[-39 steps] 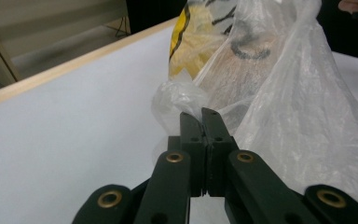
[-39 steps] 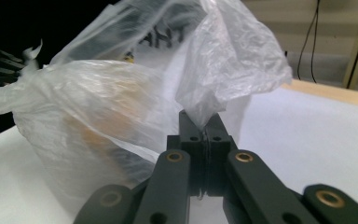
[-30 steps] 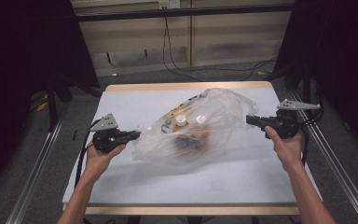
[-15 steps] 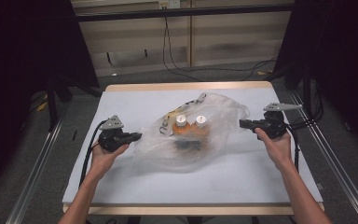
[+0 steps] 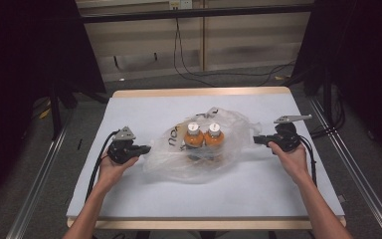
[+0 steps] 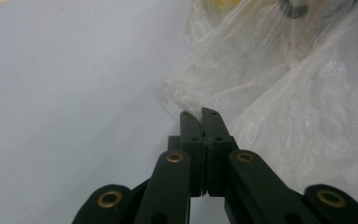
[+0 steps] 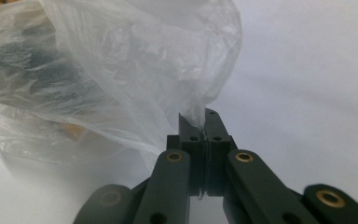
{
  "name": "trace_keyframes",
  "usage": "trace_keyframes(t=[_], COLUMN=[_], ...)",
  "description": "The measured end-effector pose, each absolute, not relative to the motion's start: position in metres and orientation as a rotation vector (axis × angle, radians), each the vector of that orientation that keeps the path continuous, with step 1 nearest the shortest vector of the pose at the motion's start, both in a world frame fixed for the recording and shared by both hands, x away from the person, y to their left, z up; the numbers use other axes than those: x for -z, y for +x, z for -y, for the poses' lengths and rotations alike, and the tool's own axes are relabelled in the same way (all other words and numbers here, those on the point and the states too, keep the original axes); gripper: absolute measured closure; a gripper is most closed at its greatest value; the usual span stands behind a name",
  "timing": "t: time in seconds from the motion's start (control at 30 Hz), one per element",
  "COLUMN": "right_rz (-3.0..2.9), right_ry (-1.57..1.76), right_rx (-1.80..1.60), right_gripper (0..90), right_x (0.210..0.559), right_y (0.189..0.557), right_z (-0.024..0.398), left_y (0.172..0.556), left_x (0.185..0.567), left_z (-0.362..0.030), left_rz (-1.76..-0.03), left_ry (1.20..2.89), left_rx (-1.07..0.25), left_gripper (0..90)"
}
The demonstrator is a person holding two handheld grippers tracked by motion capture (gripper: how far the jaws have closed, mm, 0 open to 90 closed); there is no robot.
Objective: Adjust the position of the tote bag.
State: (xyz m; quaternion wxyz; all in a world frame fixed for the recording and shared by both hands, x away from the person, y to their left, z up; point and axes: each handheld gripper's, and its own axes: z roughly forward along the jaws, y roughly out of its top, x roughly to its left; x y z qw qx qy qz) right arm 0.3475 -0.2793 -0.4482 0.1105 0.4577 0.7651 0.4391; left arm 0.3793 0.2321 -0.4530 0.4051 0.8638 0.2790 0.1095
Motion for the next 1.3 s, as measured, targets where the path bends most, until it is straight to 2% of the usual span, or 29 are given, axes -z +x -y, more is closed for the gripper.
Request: trace_keyframes(t=[0.57, 0.83, 0.9, 1.07, 1.23, 1.3], right_rz=[-2.400, -2.375, -2.379, -2.281, -2.207, -2.181], right_ry=[1.348, 1.355, 1.328, 1.303, 1.254, 1.238], right_rx=[-1.117, -1.165, -1.163, -1.273, -1.365, -1.382], right_gripper=[89.4, 86.8, 78.8, 51.5, 35.9, 32.0], right_x=[0.484, 0.487, 0.486, 0.472, 0.454, 0.446], right_y=[0.353, 0.349, 0.346, 0.339, 0.329, 0.324], right_z=[0.266, 0.270, 0.270, 0.280, 0.287, 0.289], left_y=[0.378, 0.374, 0.373, 0.370, 0.364, 0.361], left_x=[0.478, 0.480, 0.478, 0.468, 0.454, 0.446], left_z=[-0.229, -0.237, -0.238, -0.247, -0.248, -0.249], left_rz=[-0.748, -0.751, -0.745, -0.764, -0.731, -0.712], left_ry=[2.282, 2.237, 2.210, 2.112, 2.038, 2.011], left_rx=[-0.238, -0.192, -0.184, -0.208, -0.216, -0.229], left_gripper=[89.3, 89.1, 87.4, 65.3, 46.7, 42.2])
